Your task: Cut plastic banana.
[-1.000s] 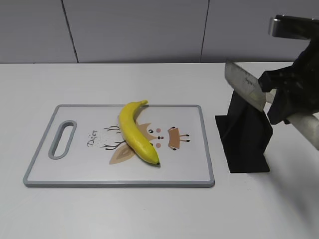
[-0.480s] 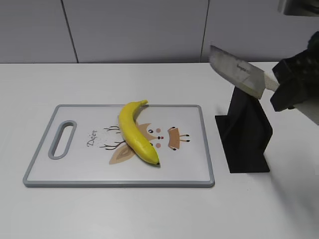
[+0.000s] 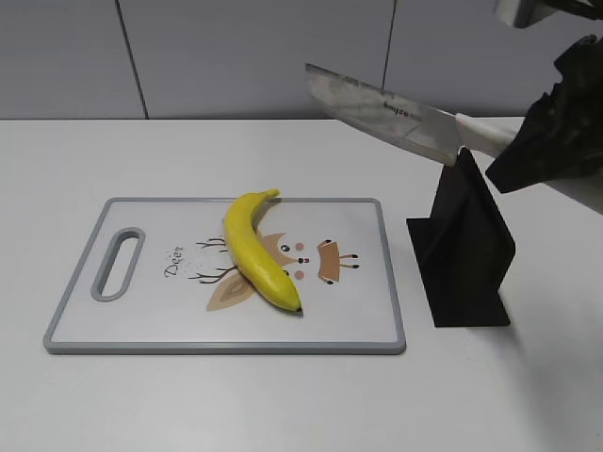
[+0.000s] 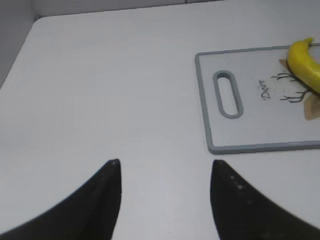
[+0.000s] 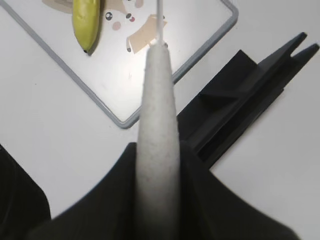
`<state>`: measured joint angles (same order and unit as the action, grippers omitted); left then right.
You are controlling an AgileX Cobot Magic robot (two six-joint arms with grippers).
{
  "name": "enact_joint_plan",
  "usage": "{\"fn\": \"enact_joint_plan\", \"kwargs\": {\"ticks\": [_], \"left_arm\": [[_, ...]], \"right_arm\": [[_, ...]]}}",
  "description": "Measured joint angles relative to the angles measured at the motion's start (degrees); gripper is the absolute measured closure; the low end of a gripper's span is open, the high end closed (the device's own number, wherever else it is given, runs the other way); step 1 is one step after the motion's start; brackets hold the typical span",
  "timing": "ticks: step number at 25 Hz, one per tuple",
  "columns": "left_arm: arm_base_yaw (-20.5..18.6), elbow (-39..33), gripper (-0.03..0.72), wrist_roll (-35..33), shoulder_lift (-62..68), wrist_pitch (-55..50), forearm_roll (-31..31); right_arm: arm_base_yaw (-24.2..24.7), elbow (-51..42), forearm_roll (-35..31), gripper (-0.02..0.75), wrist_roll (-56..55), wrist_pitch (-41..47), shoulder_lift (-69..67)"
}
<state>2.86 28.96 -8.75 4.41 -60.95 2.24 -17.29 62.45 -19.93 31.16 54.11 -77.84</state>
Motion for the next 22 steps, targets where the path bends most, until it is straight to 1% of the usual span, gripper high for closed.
{"fn": "enact_joint_plan", "kwargs": {"ticks": [3,7,12,18,22], "left_arm": [[0.3,1.2,0.136,-4.2,5.0,5.5,3.6],[1.8,2.3,0.136,-9.5,12.3,14.7,8.4],[4.3,5.3,0.136,-15.4,23.5,20.9,9.4],[7.0,13.4,0.143,-23.7,39.0,24.0,10.0],[7.7,20.6,0.144,-30.0,48.6,24.1,11.9]], "right_arm": [[0.0,0.8,-0.2,0.563,4.6,-0.5,0.0],[0.0,3.7,-0.2,0.563,6.3,0.0,-1.9],[0.0,9.0,-0.2,0.565,9.6,2.3,-6.7],[0.0,15.1,-0.4,0.565,14.0,4.2,-12.9],[0.0,18.5,-1.6,0.565,18.7,7.3,-17.3]]}}
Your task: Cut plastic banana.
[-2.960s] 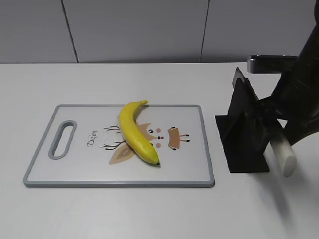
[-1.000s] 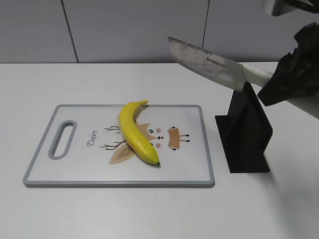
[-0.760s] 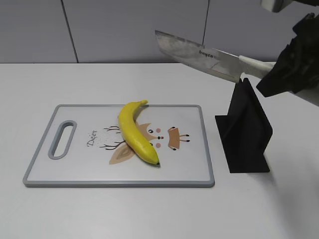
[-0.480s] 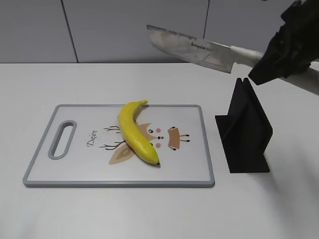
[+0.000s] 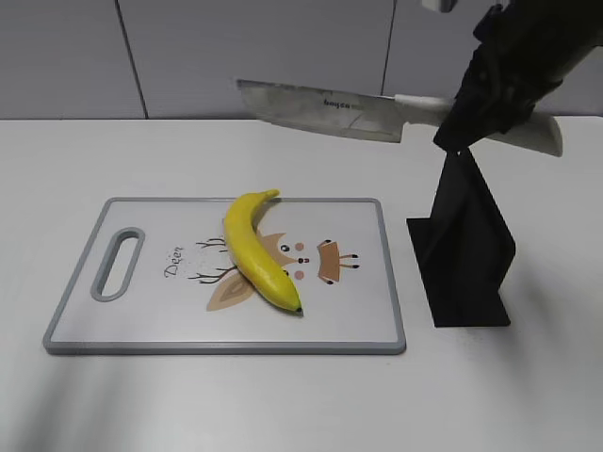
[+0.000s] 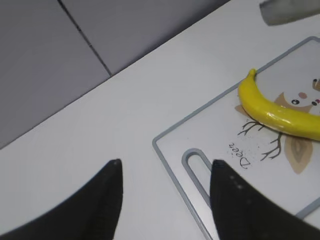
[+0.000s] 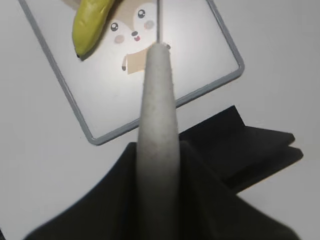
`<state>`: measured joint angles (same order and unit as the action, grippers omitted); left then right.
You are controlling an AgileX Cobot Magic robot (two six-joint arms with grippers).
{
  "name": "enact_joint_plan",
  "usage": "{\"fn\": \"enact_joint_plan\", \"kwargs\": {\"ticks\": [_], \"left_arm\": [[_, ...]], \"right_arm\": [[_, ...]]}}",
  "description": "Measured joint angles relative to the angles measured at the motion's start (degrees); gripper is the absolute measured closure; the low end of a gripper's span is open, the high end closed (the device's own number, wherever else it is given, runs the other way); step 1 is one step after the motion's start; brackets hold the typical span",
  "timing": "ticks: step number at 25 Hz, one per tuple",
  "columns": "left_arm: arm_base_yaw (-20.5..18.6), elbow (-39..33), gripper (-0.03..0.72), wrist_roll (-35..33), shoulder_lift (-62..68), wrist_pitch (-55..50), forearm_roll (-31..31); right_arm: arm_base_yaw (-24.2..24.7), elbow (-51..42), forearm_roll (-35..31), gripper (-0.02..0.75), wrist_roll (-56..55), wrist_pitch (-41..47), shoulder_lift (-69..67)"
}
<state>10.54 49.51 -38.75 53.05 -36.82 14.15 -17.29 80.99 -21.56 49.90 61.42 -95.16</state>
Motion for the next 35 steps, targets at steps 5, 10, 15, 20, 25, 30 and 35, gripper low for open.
{"fn": "enact_joint_plan", "kwargs": {"ticks": [5,10,15,20,25,30,35], "left_arm": [[0.1,8.6,0.144,-13.6,11.0,-2.4,7.3],[1.8,15.3,0.144,-28.0,20.9,-6.6,13.3],[6.0,19.3,0.147,-39.1,27.7,-7.4,15.2],[9.7,20.2,0.154,-44.8,33.7,-6.9,15.4],[11.0,20.7,0.166,-47.6,38.0,-5.4,15.5],[11.0,20.7,0.206,-49.2,40.4,-3.5,15.4],[11.0,20.8,0.321,-49.4,41.7,-2.5,15.4]], "right_arm": [[0.0,3.8,-0.5,0.565,3.4,0.5,-4.1],[0.0,6.2,-1.7,0.565,12.9,0.4,-6.8],[0.0,6.5,-2.4,0.565,16.4,0.4,-9.5],[0.0,6.6,-5.7,0.565,20.8,0.4,-10.5],[0.0,7.6,-8.2,0.565,24.4,1.0,-12.2],[0.0,9.8,-9.6,0.565,27.2,1.8,-13.0],[0.0,10.5,-10.8,0.565,30.1,1.8,-13.2]]}}
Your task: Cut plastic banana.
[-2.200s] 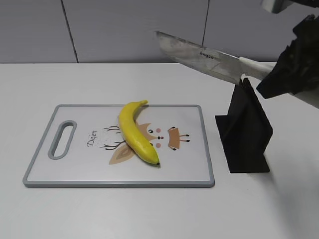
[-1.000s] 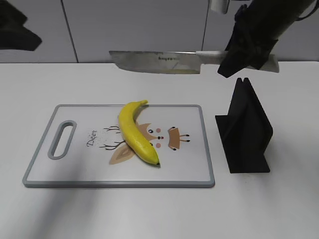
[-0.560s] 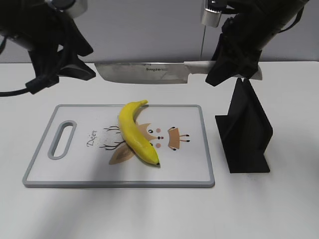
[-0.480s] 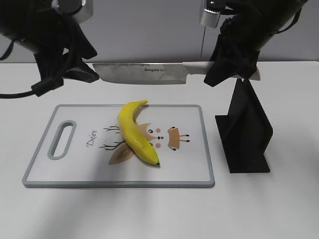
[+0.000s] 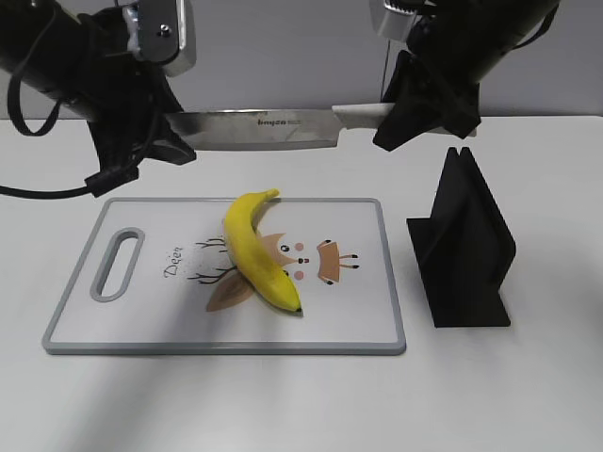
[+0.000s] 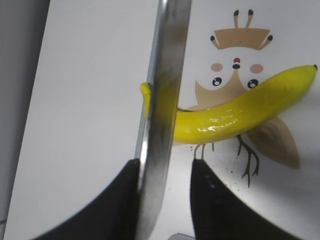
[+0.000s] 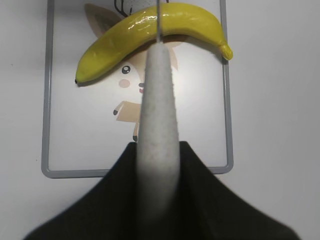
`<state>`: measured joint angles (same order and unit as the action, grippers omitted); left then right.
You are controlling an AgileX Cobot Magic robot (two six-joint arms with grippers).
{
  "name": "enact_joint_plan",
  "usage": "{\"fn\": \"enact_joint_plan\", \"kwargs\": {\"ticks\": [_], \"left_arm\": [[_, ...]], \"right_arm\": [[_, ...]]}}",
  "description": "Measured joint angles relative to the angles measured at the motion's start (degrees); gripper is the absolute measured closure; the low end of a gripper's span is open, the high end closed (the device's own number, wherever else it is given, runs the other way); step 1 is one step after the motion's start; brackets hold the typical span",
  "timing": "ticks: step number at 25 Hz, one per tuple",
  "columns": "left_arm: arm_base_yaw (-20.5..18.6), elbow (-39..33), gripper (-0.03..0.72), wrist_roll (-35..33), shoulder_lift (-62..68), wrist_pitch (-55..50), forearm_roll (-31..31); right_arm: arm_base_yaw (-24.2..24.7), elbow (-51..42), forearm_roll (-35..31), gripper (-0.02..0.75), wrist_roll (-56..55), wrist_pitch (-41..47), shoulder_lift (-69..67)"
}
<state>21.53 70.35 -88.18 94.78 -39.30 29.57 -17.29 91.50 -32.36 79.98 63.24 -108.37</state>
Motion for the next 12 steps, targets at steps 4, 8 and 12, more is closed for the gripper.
{"fn": "enact_joint_plan", "kwargs": {"ticks": [4,8,12], "left_arm": [[0.0,0.0,0.525,0.0,0.0,1.3,0.2],[0.0,0.0,0.596,-0.4,0.2,0.9,0.3],[-0.1,0.0,0.601,-0.5,0.4,0.7,-0.3]], "right_arm": [[0.0,0.0,-0.7,0.565,0.4,0.0,-1.5],[0.0,0.2,-1.1,0.565,1.0,0.0,-3.3],[0.0,0.4,-1.6,0.565,1.3,-0.4,-4.4]]}}
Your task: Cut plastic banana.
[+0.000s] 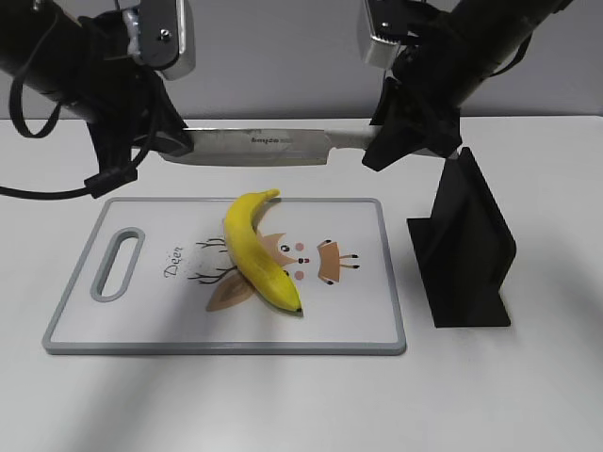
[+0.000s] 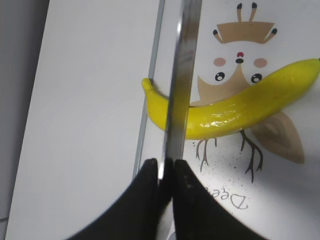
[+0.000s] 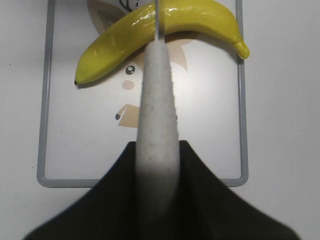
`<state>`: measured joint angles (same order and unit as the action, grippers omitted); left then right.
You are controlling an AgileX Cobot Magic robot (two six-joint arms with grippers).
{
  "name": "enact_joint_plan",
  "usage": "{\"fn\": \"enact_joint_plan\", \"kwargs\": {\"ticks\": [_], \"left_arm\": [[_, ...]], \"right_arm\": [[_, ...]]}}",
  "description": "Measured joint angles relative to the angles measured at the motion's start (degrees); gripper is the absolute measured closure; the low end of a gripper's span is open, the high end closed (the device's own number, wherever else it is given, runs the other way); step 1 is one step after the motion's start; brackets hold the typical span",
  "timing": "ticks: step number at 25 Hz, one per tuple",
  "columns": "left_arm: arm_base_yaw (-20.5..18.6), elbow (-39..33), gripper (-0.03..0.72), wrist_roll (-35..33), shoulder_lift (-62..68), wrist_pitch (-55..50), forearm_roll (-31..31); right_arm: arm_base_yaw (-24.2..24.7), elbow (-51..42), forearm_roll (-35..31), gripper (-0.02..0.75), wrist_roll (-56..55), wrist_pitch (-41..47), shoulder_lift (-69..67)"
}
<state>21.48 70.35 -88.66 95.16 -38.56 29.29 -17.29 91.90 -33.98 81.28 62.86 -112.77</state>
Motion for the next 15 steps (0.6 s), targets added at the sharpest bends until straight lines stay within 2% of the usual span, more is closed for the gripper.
{"fn": "enact_joint_plan", "kwargs": {"ticks": [5,15], "left_arm": [[0.0,0.0,0.664,-0.1,1.2,0.2,-0.3],[-0.1,0.1,0.683,-0.1,6.0,-0.2,0.1]], "right_arm": [[0.0,0.4,0.2,0.562,1.2,-1.9,-0.4],[0.0,0.6,1.1,0.560,1.7,-2.4,-6.1]]}}
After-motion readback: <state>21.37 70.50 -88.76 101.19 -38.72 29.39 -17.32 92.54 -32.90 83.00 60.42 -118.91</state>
